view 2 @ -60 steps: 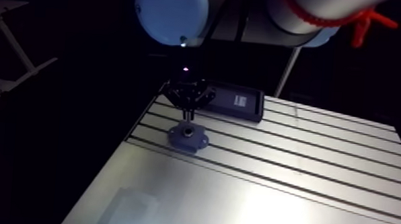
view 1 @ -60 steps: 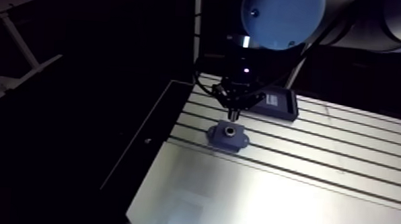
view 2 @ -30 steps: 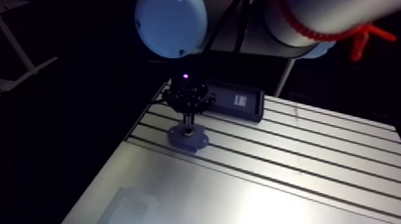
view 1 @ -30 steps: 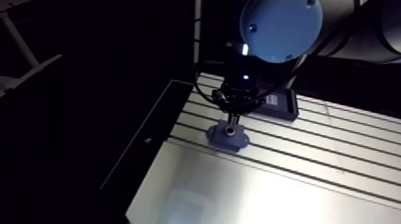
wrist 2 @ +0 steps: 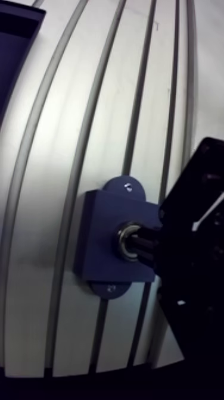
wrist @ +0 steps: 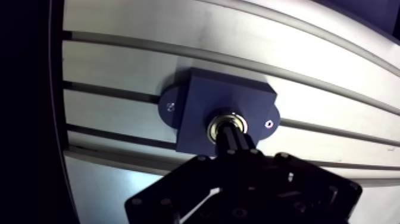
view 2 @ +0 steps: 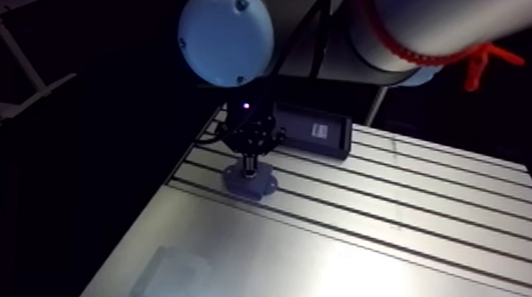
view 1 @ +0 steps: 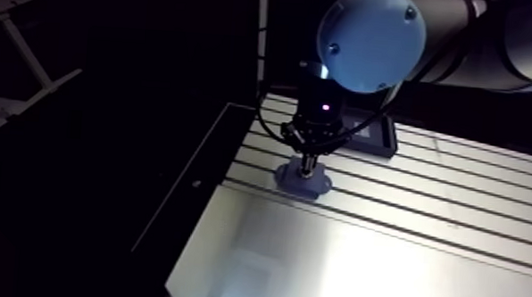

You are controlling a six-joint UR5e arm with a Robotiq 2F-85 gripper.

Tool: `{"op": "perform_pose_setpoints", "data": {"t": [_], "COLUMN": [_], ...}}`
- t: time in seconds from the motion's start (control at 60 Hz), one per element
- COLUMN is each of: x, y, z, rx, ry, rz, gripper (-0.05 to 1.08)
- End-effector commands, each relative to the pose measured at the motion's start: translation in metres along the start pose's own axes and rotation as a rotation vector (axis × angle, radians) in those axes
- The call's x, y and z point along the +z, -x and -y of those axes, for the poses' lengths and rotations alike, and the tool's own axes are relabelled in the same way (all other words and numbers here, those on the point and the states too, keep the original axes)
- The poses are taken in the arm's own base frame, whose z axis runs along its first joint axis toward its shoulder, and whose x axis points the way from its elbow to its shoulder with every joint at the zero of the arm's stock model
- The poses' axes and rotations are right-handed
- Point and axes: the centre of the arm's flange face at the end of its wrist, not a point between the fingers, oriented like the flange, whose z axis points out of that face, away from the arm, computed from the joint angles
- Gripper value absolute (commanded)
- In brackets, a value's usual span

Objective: Pick up the bearing and press it into the housing until flush.

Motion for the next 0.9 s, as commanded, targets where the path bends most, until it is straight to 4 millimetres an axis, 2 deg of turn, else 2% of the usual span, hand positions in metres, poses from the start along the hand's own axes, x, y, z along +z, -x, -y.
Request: {"op": "perform_pose_setpoints", "data": {"t": [0.017,0.9], "x": [0.0039,0.0074], "y": [0.0011,0.0004], "z": [0.0002,0.0006], "rx": [-0.003,-0.008], "ry": [0.000,-0.004], "rz": [0.002,-0.022], "gripper": [1.08,1.08]}}
